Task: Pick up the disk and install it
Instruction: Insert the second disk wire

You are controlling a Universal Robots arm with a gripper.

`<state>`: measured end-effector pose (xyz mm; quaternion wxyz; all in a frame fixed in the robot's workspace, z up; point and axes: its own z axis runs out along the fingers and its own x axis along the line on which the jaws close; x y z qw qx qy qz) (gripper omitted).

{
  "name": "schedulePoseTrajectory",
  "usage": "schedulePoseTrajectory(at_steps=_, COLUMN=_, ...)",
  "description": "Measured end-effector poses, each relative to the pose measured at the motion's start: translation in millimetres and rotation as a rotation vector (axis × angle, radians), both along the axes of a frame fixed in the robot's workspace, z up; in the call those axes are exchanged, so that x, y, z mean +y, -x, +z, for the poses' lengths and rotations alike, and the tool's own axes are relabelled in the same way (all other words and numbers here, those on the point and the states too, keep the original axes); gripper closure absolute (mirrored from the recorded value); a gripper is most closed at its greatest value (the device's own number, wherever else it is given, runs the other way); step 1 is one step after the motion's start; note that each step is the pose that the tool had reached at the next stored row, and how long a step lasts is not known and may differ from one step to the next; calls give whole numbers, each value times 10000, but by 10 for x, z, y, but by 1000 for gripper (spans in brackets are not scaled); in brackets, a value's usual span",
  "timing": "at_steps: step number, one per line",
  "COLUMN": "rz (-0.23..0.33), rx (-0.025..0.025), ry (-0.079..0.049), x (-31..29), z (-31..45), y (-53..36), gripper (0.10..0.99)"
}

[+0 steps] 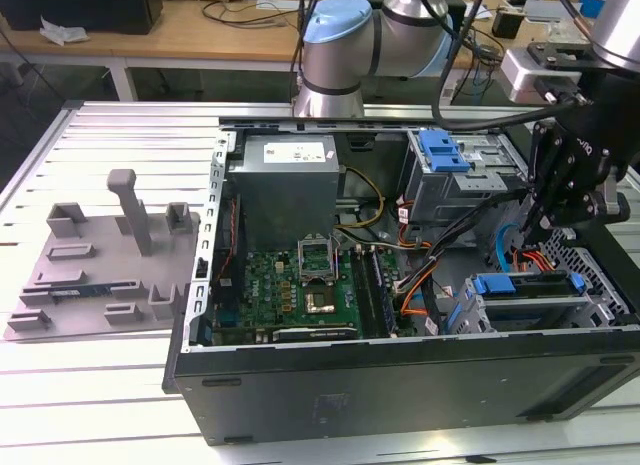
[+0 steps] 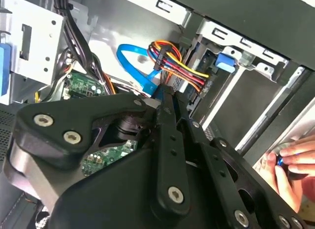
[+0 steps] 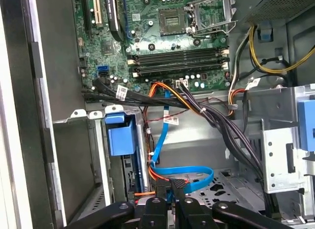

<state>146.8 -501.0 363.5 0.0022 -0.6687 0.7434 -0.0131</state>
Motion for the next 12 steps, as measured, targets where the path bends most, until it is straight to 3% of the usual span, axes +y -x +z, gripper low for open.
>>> schedulePoseTrajectory(at_steps=7, rz=65, rx=23, ry=5, x=-162, z=-6, y=13, gripper=925)
schedulePoseTrajectory(at_steps=12, rz=70, rx=23, ry=6, x=-228, z=-10, y=61, gripper=925)
